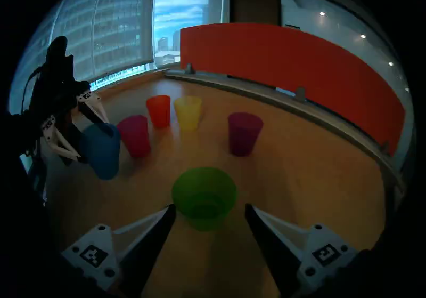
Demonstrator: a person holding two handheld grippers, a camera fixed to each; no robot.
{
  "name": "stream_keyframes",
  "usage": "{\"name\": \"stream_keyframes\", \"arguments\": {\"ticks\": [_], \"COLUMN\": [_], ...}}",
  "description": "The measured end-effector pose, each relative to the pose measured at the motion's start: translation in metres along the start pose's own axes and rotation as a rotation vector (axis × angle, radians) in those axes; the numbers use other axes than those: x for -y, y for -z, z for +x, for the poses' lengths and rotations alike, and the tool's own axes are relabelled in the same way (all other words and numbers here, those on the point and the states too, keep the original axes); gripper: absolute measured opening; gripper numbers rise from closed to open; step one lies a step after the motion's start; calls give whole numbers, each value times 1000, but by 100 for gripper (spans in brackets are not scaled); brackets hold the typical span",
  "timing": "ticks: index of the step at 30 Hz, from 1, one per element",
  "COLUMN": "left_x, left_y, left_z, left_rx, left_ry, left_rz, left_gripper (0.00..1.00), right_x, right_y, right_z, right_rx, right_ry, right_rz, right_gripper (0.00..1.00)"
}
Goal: Pour water
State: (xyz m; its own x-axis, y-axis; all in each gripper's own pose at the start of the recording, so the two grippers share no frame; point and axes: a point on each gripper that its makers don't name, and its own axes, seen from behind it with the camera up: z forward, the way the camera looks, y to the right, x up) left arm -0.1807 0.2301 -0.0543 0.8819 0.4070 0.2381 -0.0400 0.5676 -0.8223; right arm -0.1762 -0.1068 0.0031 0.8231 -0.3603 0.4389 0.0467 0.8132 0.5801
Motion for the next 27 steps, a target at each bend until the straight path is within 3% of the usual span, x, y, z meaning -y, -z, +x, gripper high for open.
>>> {"name": "stream_keyframes", "arguments": {"ticks": [12, 27], "left_x": [-7, -5], "left_y": [-5, -7], "left_z": [-15, -32], "left_rx": [28, 75], "left_ry": [-1, -28], "left_rz": [-28, -35], "left_gripper": [83, 83], "right_x": [-3, -3], "right_y": [0, 0], "right_z": [1, 1], "right_rx": [1, -2], "right_ry": [1, 4], "right_rz": [-6, -9], "right_gripper": [100, 100]}}
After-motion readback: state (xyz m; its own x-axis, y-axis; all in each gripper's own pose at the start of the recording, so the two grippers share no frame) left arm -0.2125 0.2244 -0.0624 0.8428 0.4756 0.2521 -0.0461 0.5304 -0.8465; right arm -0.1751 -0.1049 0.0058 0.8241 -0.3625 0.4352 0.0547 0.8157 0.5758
